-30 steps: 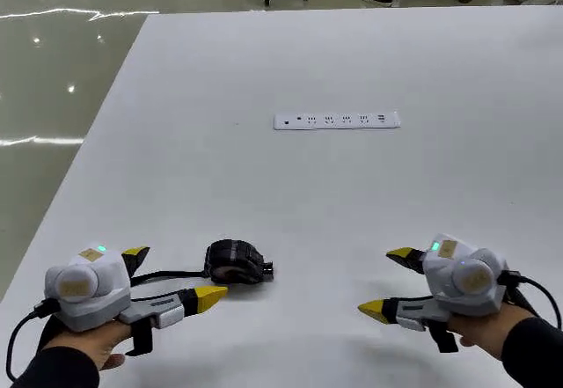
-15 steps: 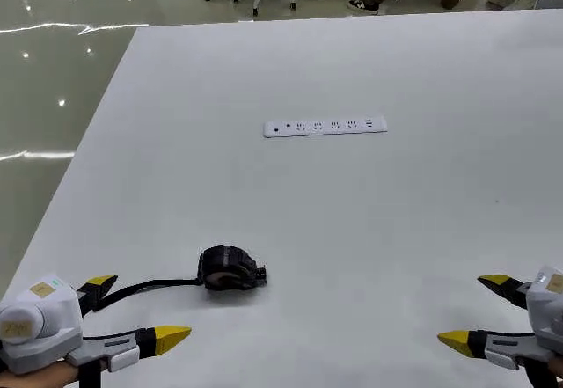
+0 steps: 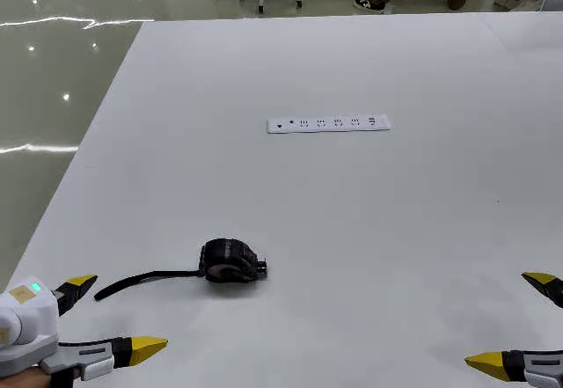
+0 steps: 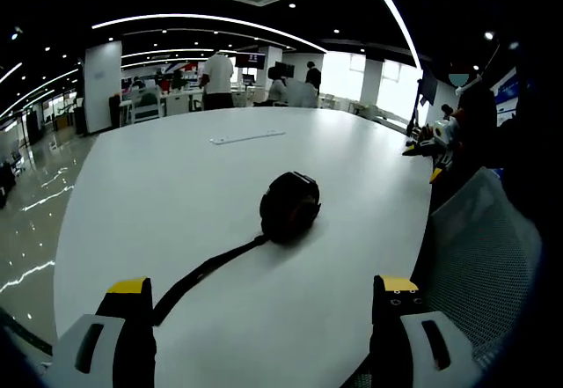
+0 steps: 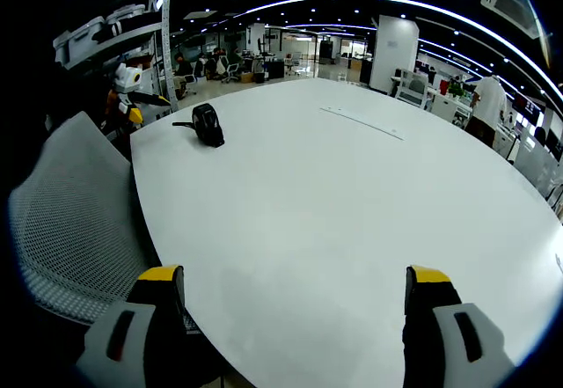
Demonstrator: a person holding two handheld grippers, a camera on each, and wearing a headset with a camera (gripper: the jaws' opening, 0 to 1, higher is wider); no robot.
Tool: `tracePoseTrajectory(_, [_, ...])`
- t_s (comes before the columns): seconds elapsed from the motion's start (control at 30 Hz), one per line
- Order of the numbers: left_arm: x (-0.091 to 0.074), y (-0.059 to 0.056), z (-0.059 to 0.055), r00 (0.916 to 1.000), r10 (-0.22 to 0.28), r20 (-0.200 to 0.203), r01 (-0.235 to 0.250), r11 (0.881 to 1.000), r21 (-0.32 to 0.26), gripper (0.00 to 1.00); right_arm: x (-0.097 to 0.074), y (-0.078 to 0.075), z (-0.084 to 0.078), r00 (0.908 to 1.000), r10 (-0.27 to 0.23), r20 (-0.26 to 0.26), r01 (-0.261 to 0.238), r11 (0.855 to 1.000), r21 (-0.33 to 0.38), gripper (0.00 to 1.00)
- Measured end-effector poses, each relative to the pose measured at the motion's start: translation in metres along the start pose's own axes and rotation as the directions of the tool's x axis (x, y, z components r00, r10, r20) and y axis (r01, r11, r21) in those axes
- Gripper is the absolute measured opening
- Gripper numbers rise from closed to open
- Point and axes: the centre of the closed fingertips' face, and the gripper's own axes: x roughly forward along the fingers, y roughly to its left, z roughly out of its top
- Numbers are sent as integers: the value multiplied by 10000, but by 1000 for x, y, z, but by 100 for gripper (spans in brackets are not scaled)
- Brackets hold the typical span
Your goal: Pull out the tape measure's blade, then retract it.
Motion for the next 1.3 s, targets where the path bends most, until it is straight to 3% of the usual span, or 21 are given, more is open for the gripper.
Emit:
tracePoseTrajectory(0.17, [0, 0, 1, 9999, 31, 131, -30, 10000, -85, 100, 0, 4, -4, 9997, 133, -181, -135, 9999, -100, 100])
tracePoseTrajectory(0.4, [1, 0, 8, 9996, -23, 274, 27, 9999, -160, 100, -1, 2, -3, 9999, 96, -67, -96, 10000, 0, 100])
tracePoseTrajectory(1.3, [-1, -11, 10, 9992, -240, 307, 247, 9995, -204, 100, -5, 0, 0, 9998, 190, 65, -190, 9998, 12, 100])
